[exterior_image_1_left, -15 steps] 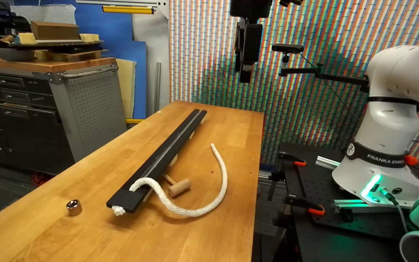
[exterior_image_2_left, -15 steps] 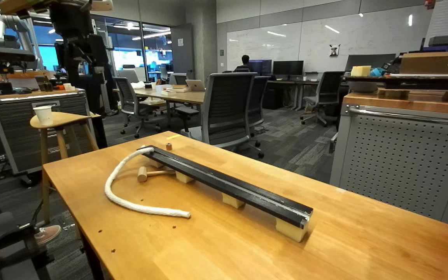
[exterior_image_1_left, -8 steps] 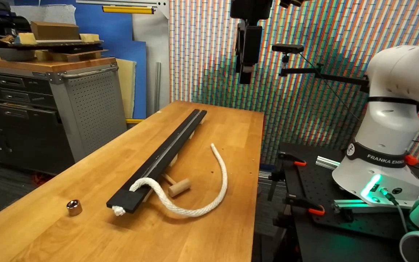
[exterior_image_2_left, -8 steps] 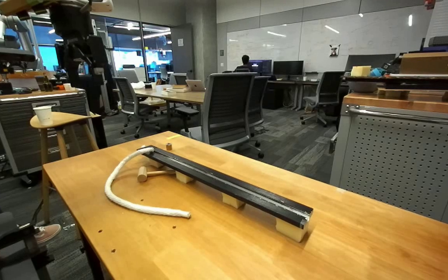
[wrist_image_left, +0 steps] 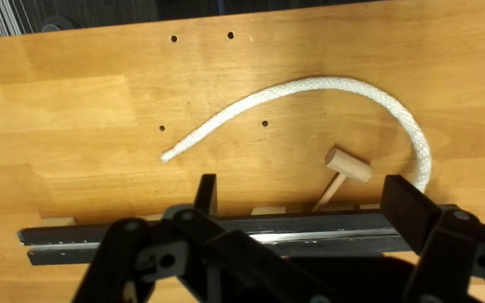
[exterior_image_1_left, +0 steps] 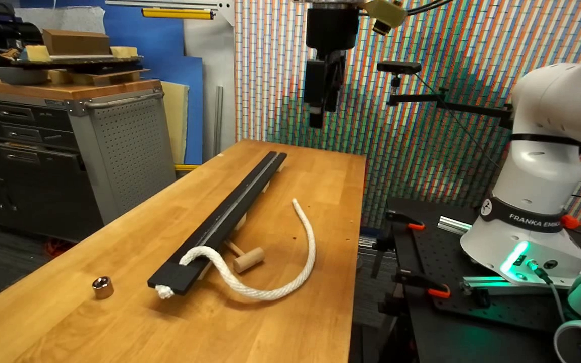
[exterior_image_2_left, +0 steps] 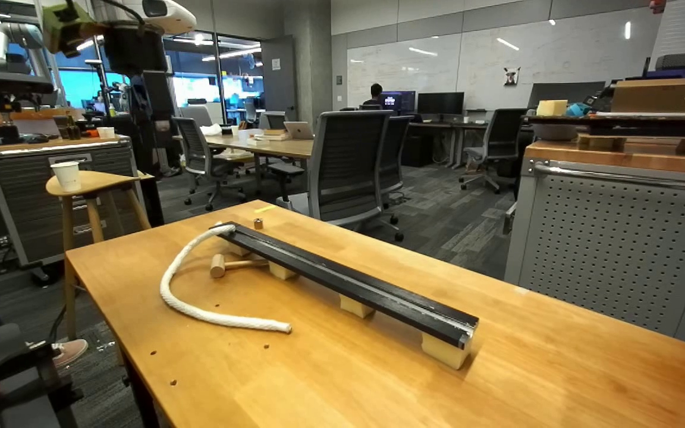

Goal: Set the rope along the middle of the black object

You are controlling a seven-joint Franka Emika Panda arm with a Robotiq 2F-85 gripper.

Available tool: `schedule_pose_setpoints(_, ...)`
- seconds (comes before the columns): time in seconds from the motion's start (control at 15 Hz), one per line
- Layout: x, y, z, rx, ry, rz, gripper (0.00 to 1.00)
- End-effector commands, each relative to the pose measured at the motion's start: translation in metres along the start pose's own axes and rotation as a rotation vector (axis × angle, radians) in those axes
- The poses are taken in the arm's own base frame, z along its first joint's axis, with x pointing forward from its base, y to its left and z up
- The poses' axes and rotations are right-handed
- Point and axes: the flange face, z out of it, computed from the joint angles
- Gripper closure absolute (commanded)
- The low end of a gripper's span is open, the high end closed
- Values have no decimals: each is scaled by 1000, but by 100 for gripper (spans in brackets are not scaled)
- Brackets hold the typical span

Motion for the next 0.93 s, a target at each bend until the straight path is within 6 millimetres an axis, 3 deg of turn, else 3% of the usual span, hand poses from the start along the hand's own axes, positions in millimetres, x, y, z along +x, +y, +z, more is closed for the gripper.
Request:
schedule_pose_setpoints(0.0,20,15,29,-38,-22,195,0)
schedule_pose_setpoints(0.4,52,37,95,-12,-80,483,0)
schedule_pose_setpoints(0.87,75,56,145,37,-53,690,0)
